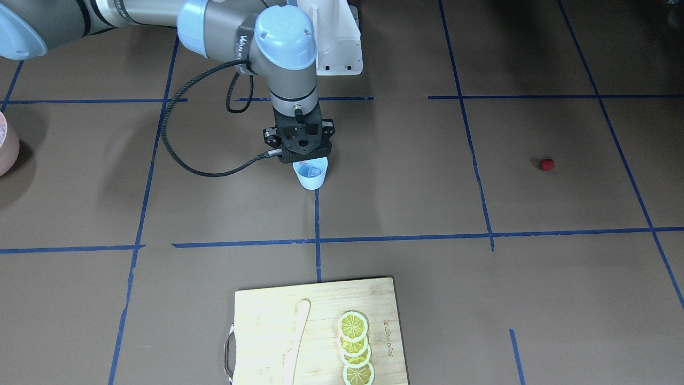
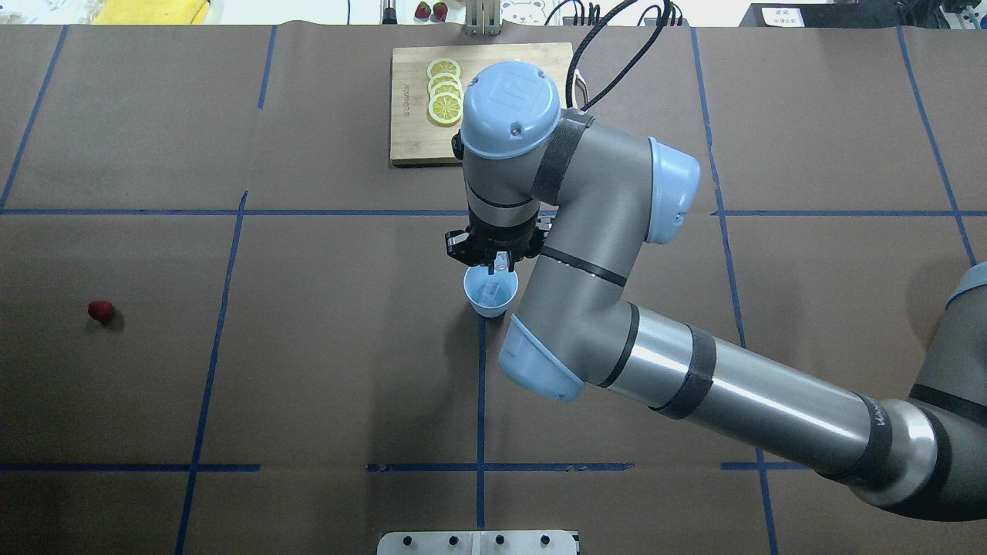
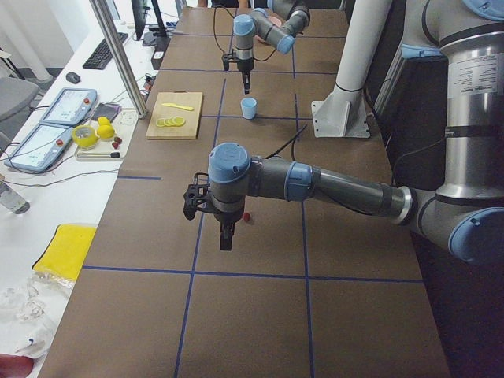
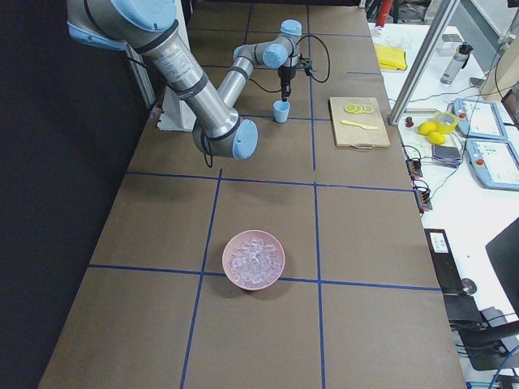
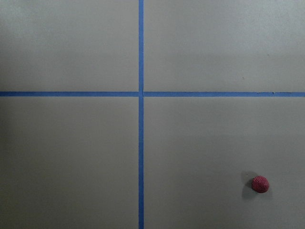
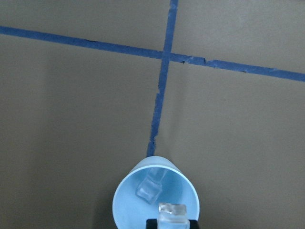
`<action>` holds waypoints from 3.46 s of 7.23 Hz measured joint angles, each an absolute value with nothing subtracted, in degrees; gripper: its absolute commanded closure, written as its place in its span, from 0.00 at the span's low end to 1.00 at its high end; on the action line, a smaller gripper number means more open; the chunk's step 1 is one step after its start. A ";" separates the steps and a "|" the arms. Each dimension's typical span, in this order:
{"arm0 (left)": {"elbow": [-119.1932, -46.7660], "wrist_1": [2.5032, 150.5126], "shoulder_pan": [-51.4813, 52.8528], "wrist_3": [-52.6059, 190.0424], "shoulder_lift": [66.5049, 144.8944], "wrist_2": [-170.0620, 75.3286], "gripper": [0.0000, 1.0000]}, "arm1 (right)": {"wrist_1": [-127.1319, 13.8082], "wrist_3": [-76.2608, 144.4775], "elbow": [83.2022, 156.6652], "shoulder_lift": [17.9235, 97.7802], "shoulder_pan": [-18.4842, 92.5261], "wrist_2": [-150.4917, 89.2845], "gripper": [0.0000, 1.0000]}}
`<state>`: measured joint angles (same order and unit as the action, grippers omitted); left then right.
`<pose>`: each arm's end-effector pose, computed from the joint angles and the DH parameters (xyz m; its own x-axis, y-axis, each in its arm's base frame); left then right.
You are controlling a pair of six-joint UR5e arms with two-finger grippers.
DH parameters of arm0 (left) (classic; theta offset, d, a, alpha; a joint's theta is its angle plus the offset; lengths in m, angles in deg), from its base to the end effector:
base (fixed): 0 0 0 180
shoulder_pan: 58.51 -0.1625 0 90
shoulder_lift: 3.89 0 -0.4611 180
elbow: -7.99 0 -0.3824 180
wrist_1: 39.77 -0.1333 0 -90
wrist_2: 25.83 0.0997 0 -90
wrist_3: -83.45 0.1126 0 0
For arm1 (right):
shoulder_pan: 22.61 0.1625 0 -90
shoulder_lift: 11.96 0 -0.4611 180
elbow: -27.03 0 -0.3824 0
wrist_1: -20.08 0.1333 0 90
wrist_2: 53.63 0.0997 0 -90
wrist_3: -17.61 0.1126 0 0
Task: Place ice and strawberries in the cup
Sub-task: 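Lower the right gripper into the blue cup and release the ice cube, then withdraw the right gripper from the cup back toward the pink bowl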
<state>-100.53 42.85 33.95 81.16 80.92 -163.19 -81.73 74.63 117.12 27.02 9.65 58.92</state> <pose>-0.0692 -0.4349 0.5991 0.6778 0.0074 -0.7352 0.0698 0.9948 0.0743 -0.5790 -0.4720 0.1722 0.7055 -0.1492 0.6929 0.1150 0.9887 0.0958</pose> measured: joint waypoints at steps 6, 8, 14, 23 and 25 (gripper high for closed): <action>-100.45 42.85 33.95 81.16 80.92 -163.14 0.00 | -81.60 75.60 113.88 25.34 7.62 56.85 0.87; -100.46 42.85 33.95 81.16 80.92 -163.14 0.00 | -81.61 75.56 113.85 25.45 7.62 56.56 0.49; -100.45 42.85 33.95 81.16 81.00 -163.12 0.00 | -81.60 75.61 114.31 25.43 7.65 56.56 0.00; -109.77 46.64 16.80 57.80 81.29 -160.43 0.00 | -84.15 58.22 130.65 43.48 31.35 68.23 0.00; -110.17 57.00 8.52 44.77 78.63 -155.09 0.02 | -84.06 45.58 131.09 49.67 38.70 71.18 0.00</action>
